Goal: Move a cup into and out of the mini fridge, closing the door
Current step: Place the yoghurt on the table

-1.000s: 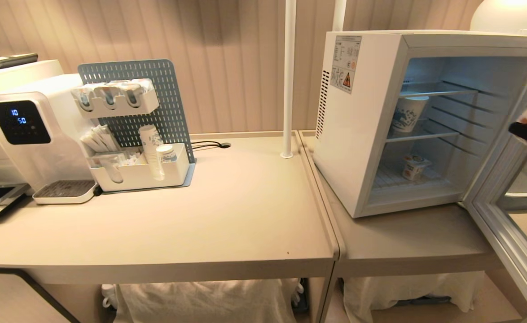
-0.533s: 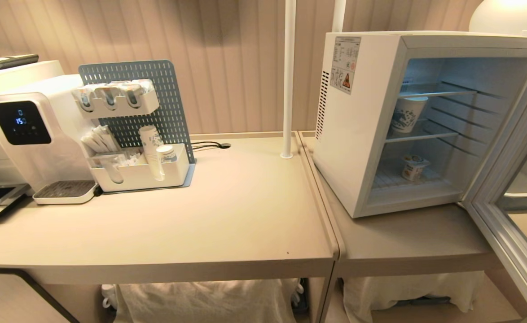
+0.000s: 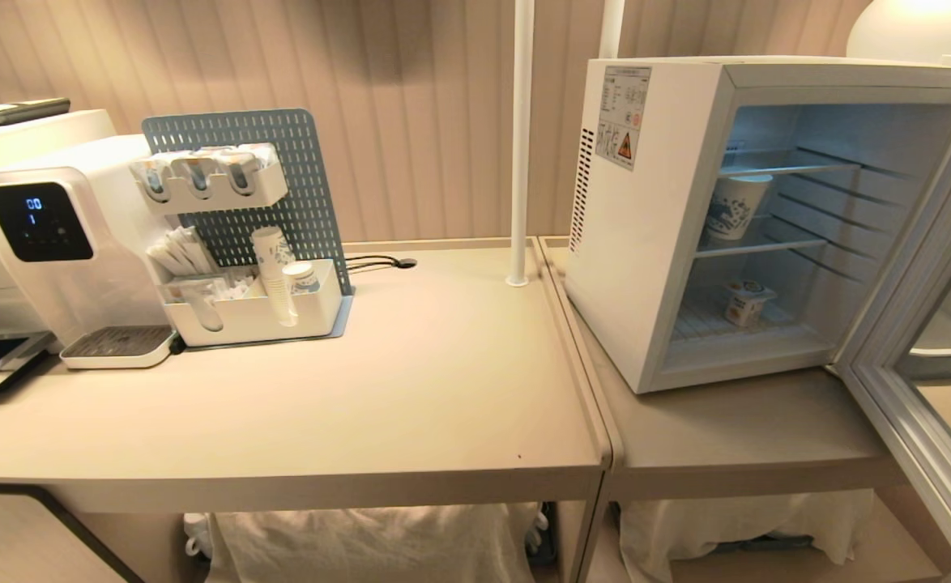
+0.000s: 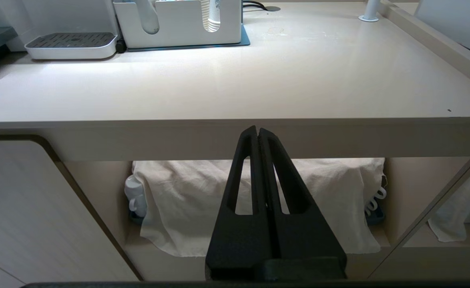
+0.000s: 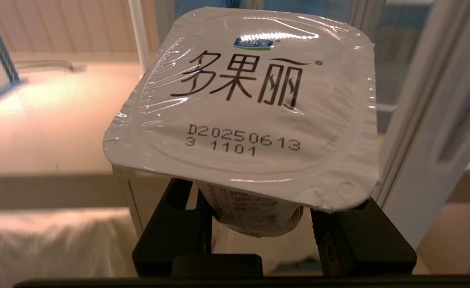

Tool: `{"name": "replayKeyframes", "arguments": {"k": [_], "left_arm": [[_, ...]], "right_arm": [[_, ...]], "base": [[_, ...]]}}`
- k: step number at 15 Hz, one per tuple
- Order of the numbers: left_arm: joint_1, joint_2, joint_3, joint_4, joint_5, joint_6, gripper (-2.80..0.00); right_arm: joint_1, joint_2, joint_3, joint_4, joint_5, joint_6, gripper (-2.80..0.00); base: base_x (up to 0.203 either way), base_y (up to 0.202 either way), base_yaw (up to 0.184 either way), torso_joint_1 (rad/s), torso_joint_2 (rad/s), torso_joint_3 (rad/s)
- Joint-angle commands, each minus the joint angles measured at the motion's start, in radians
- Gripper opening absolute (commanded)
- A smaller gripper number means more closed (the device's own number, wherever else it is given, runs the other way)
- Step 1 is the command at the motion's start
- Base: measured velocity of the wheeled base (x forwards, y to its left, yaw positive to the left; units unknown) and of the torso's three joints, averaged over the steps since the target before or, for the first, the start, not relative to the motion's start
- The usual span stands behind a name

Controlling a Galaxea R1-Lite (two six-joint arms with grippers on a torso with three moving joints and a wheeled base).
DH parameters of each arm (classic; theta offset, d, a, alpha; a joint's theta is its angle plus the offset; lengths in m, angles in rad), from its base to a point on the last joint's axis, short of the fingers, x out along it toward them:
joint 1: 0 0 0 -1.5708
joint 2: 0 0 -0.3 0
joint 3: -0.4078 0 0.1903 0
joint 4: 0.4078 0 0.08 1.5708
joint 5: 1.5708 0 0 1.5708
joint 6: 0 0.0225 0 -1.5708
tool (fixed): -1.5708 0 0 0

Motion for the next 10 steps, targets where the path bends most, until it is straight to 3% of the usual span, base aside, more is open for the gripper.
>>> {"name": "replayKeyframes", "arguments": {"k": [1,2,10], "left_arm": [[0.000,0.000,0.002,-0.001,0.001,-0.001,-2.80],[0.001,0.000,0.002,-0.002,0.001,-0.001,-2.80],[0.001,0.000,0.002,-0.002,0.001,-0.001,-2.80]], "right_arm": [[0.004,-0.008,0.045,0.091,0.023,-0.005,-2.80],[0.004,-0.008,0.034,0.136,0.021,0.000,-2.80],[0.004,-0.008,0.041,0.101,0.017,0.022,-2.80]], "base": [[0.000,0.000,0.000,0.000,0.00,0.000],[0.000,0.000,0.000,0.000,0.00,0.000],[0.000,0.000,0.000,0.000,0.00,0.000]]}}
